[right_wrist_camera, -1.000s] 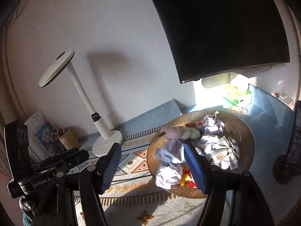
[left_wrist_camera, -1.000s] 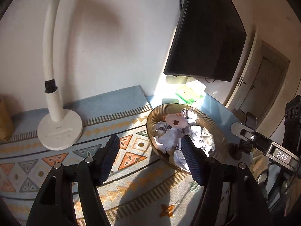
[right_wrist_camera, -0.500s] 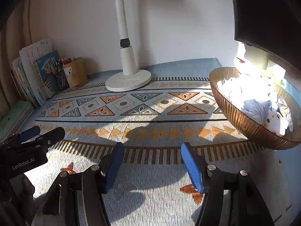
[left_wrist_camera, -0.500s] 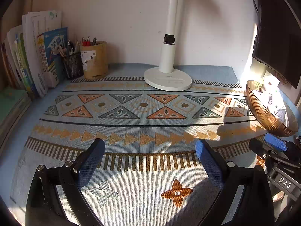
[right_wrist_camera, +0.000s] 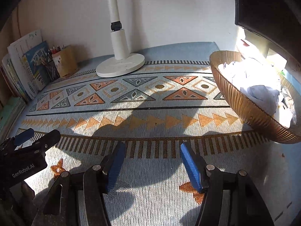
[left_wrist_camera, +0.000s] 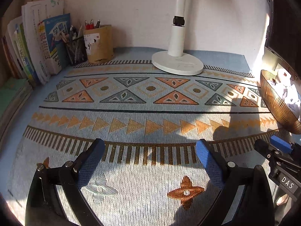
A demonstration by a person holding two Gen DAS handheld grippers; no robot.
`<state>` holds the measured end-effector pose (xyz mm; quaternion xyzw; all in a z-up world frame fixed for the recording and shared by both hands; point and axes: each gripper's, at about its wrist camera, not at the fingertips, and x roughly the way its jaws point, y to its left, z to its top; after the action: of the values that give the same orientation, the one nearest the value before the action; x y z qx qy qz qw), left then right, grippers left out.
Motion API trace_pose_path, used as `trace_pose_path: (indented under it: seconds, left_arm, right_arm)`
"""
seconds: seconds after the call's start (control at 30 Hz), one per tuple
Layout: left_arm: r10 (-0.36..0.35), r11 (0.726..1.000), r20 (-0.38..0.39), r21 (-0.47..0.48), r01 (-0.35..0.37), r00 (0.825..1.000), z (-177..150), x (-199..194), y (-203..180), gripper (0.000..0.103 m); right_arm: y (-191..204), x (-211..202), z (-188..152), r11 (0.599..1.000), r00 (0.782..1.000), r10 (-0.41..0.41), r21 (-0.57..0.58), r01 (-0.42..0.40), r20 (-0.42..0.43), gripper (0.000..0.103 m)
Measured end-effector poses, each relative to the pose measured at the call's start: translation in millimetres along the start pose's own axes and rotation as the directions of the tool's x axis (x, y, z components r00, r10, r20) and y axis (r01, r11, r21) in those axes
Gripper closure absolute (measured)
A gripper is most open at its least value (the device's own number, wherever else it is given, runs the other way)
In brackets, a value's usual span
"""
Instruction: Organize objects
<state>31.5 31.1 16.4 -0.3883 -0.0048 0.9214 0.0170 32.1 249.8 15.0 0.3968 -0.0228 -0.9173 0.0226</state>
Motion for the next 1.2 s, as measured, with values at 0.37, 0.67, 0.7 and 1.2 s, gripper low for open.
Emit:
trace_pose_path:
  seconds: [0.37,0.67,0.7,1.2]
  left_arm:
    - [0.015,0.999,-0.053,-0.035,-0.017,0.998,1,10,6,0.005]
    - [0.009,0.999,-0.084,-0.032,-0.011,0.996,2,15,5,0.005]
    - [0.005,1.000,-0.096,-0.030,-0.008,0.995,2,17,5,0.005]
    - [0.018,1.000,-0.170,-0.010,-0.020,0.985,1,31,1,0.003]
  right_arm:
    - [-1,5,0,1.000,0.999,0.005,0.006,-0.005,-0.032,0.043]
    - [-2,9,1,1.000,0.999,0.005,0.015,-0.004,-0.052,0.043]
    - [-3,9,1,1.000,0.999,0.005,0.019,-0.004,-0.055,0.043]
    - [-5,9,0,1.000,0.998,0.018,0.027,-0.016,-0.059,0.043]
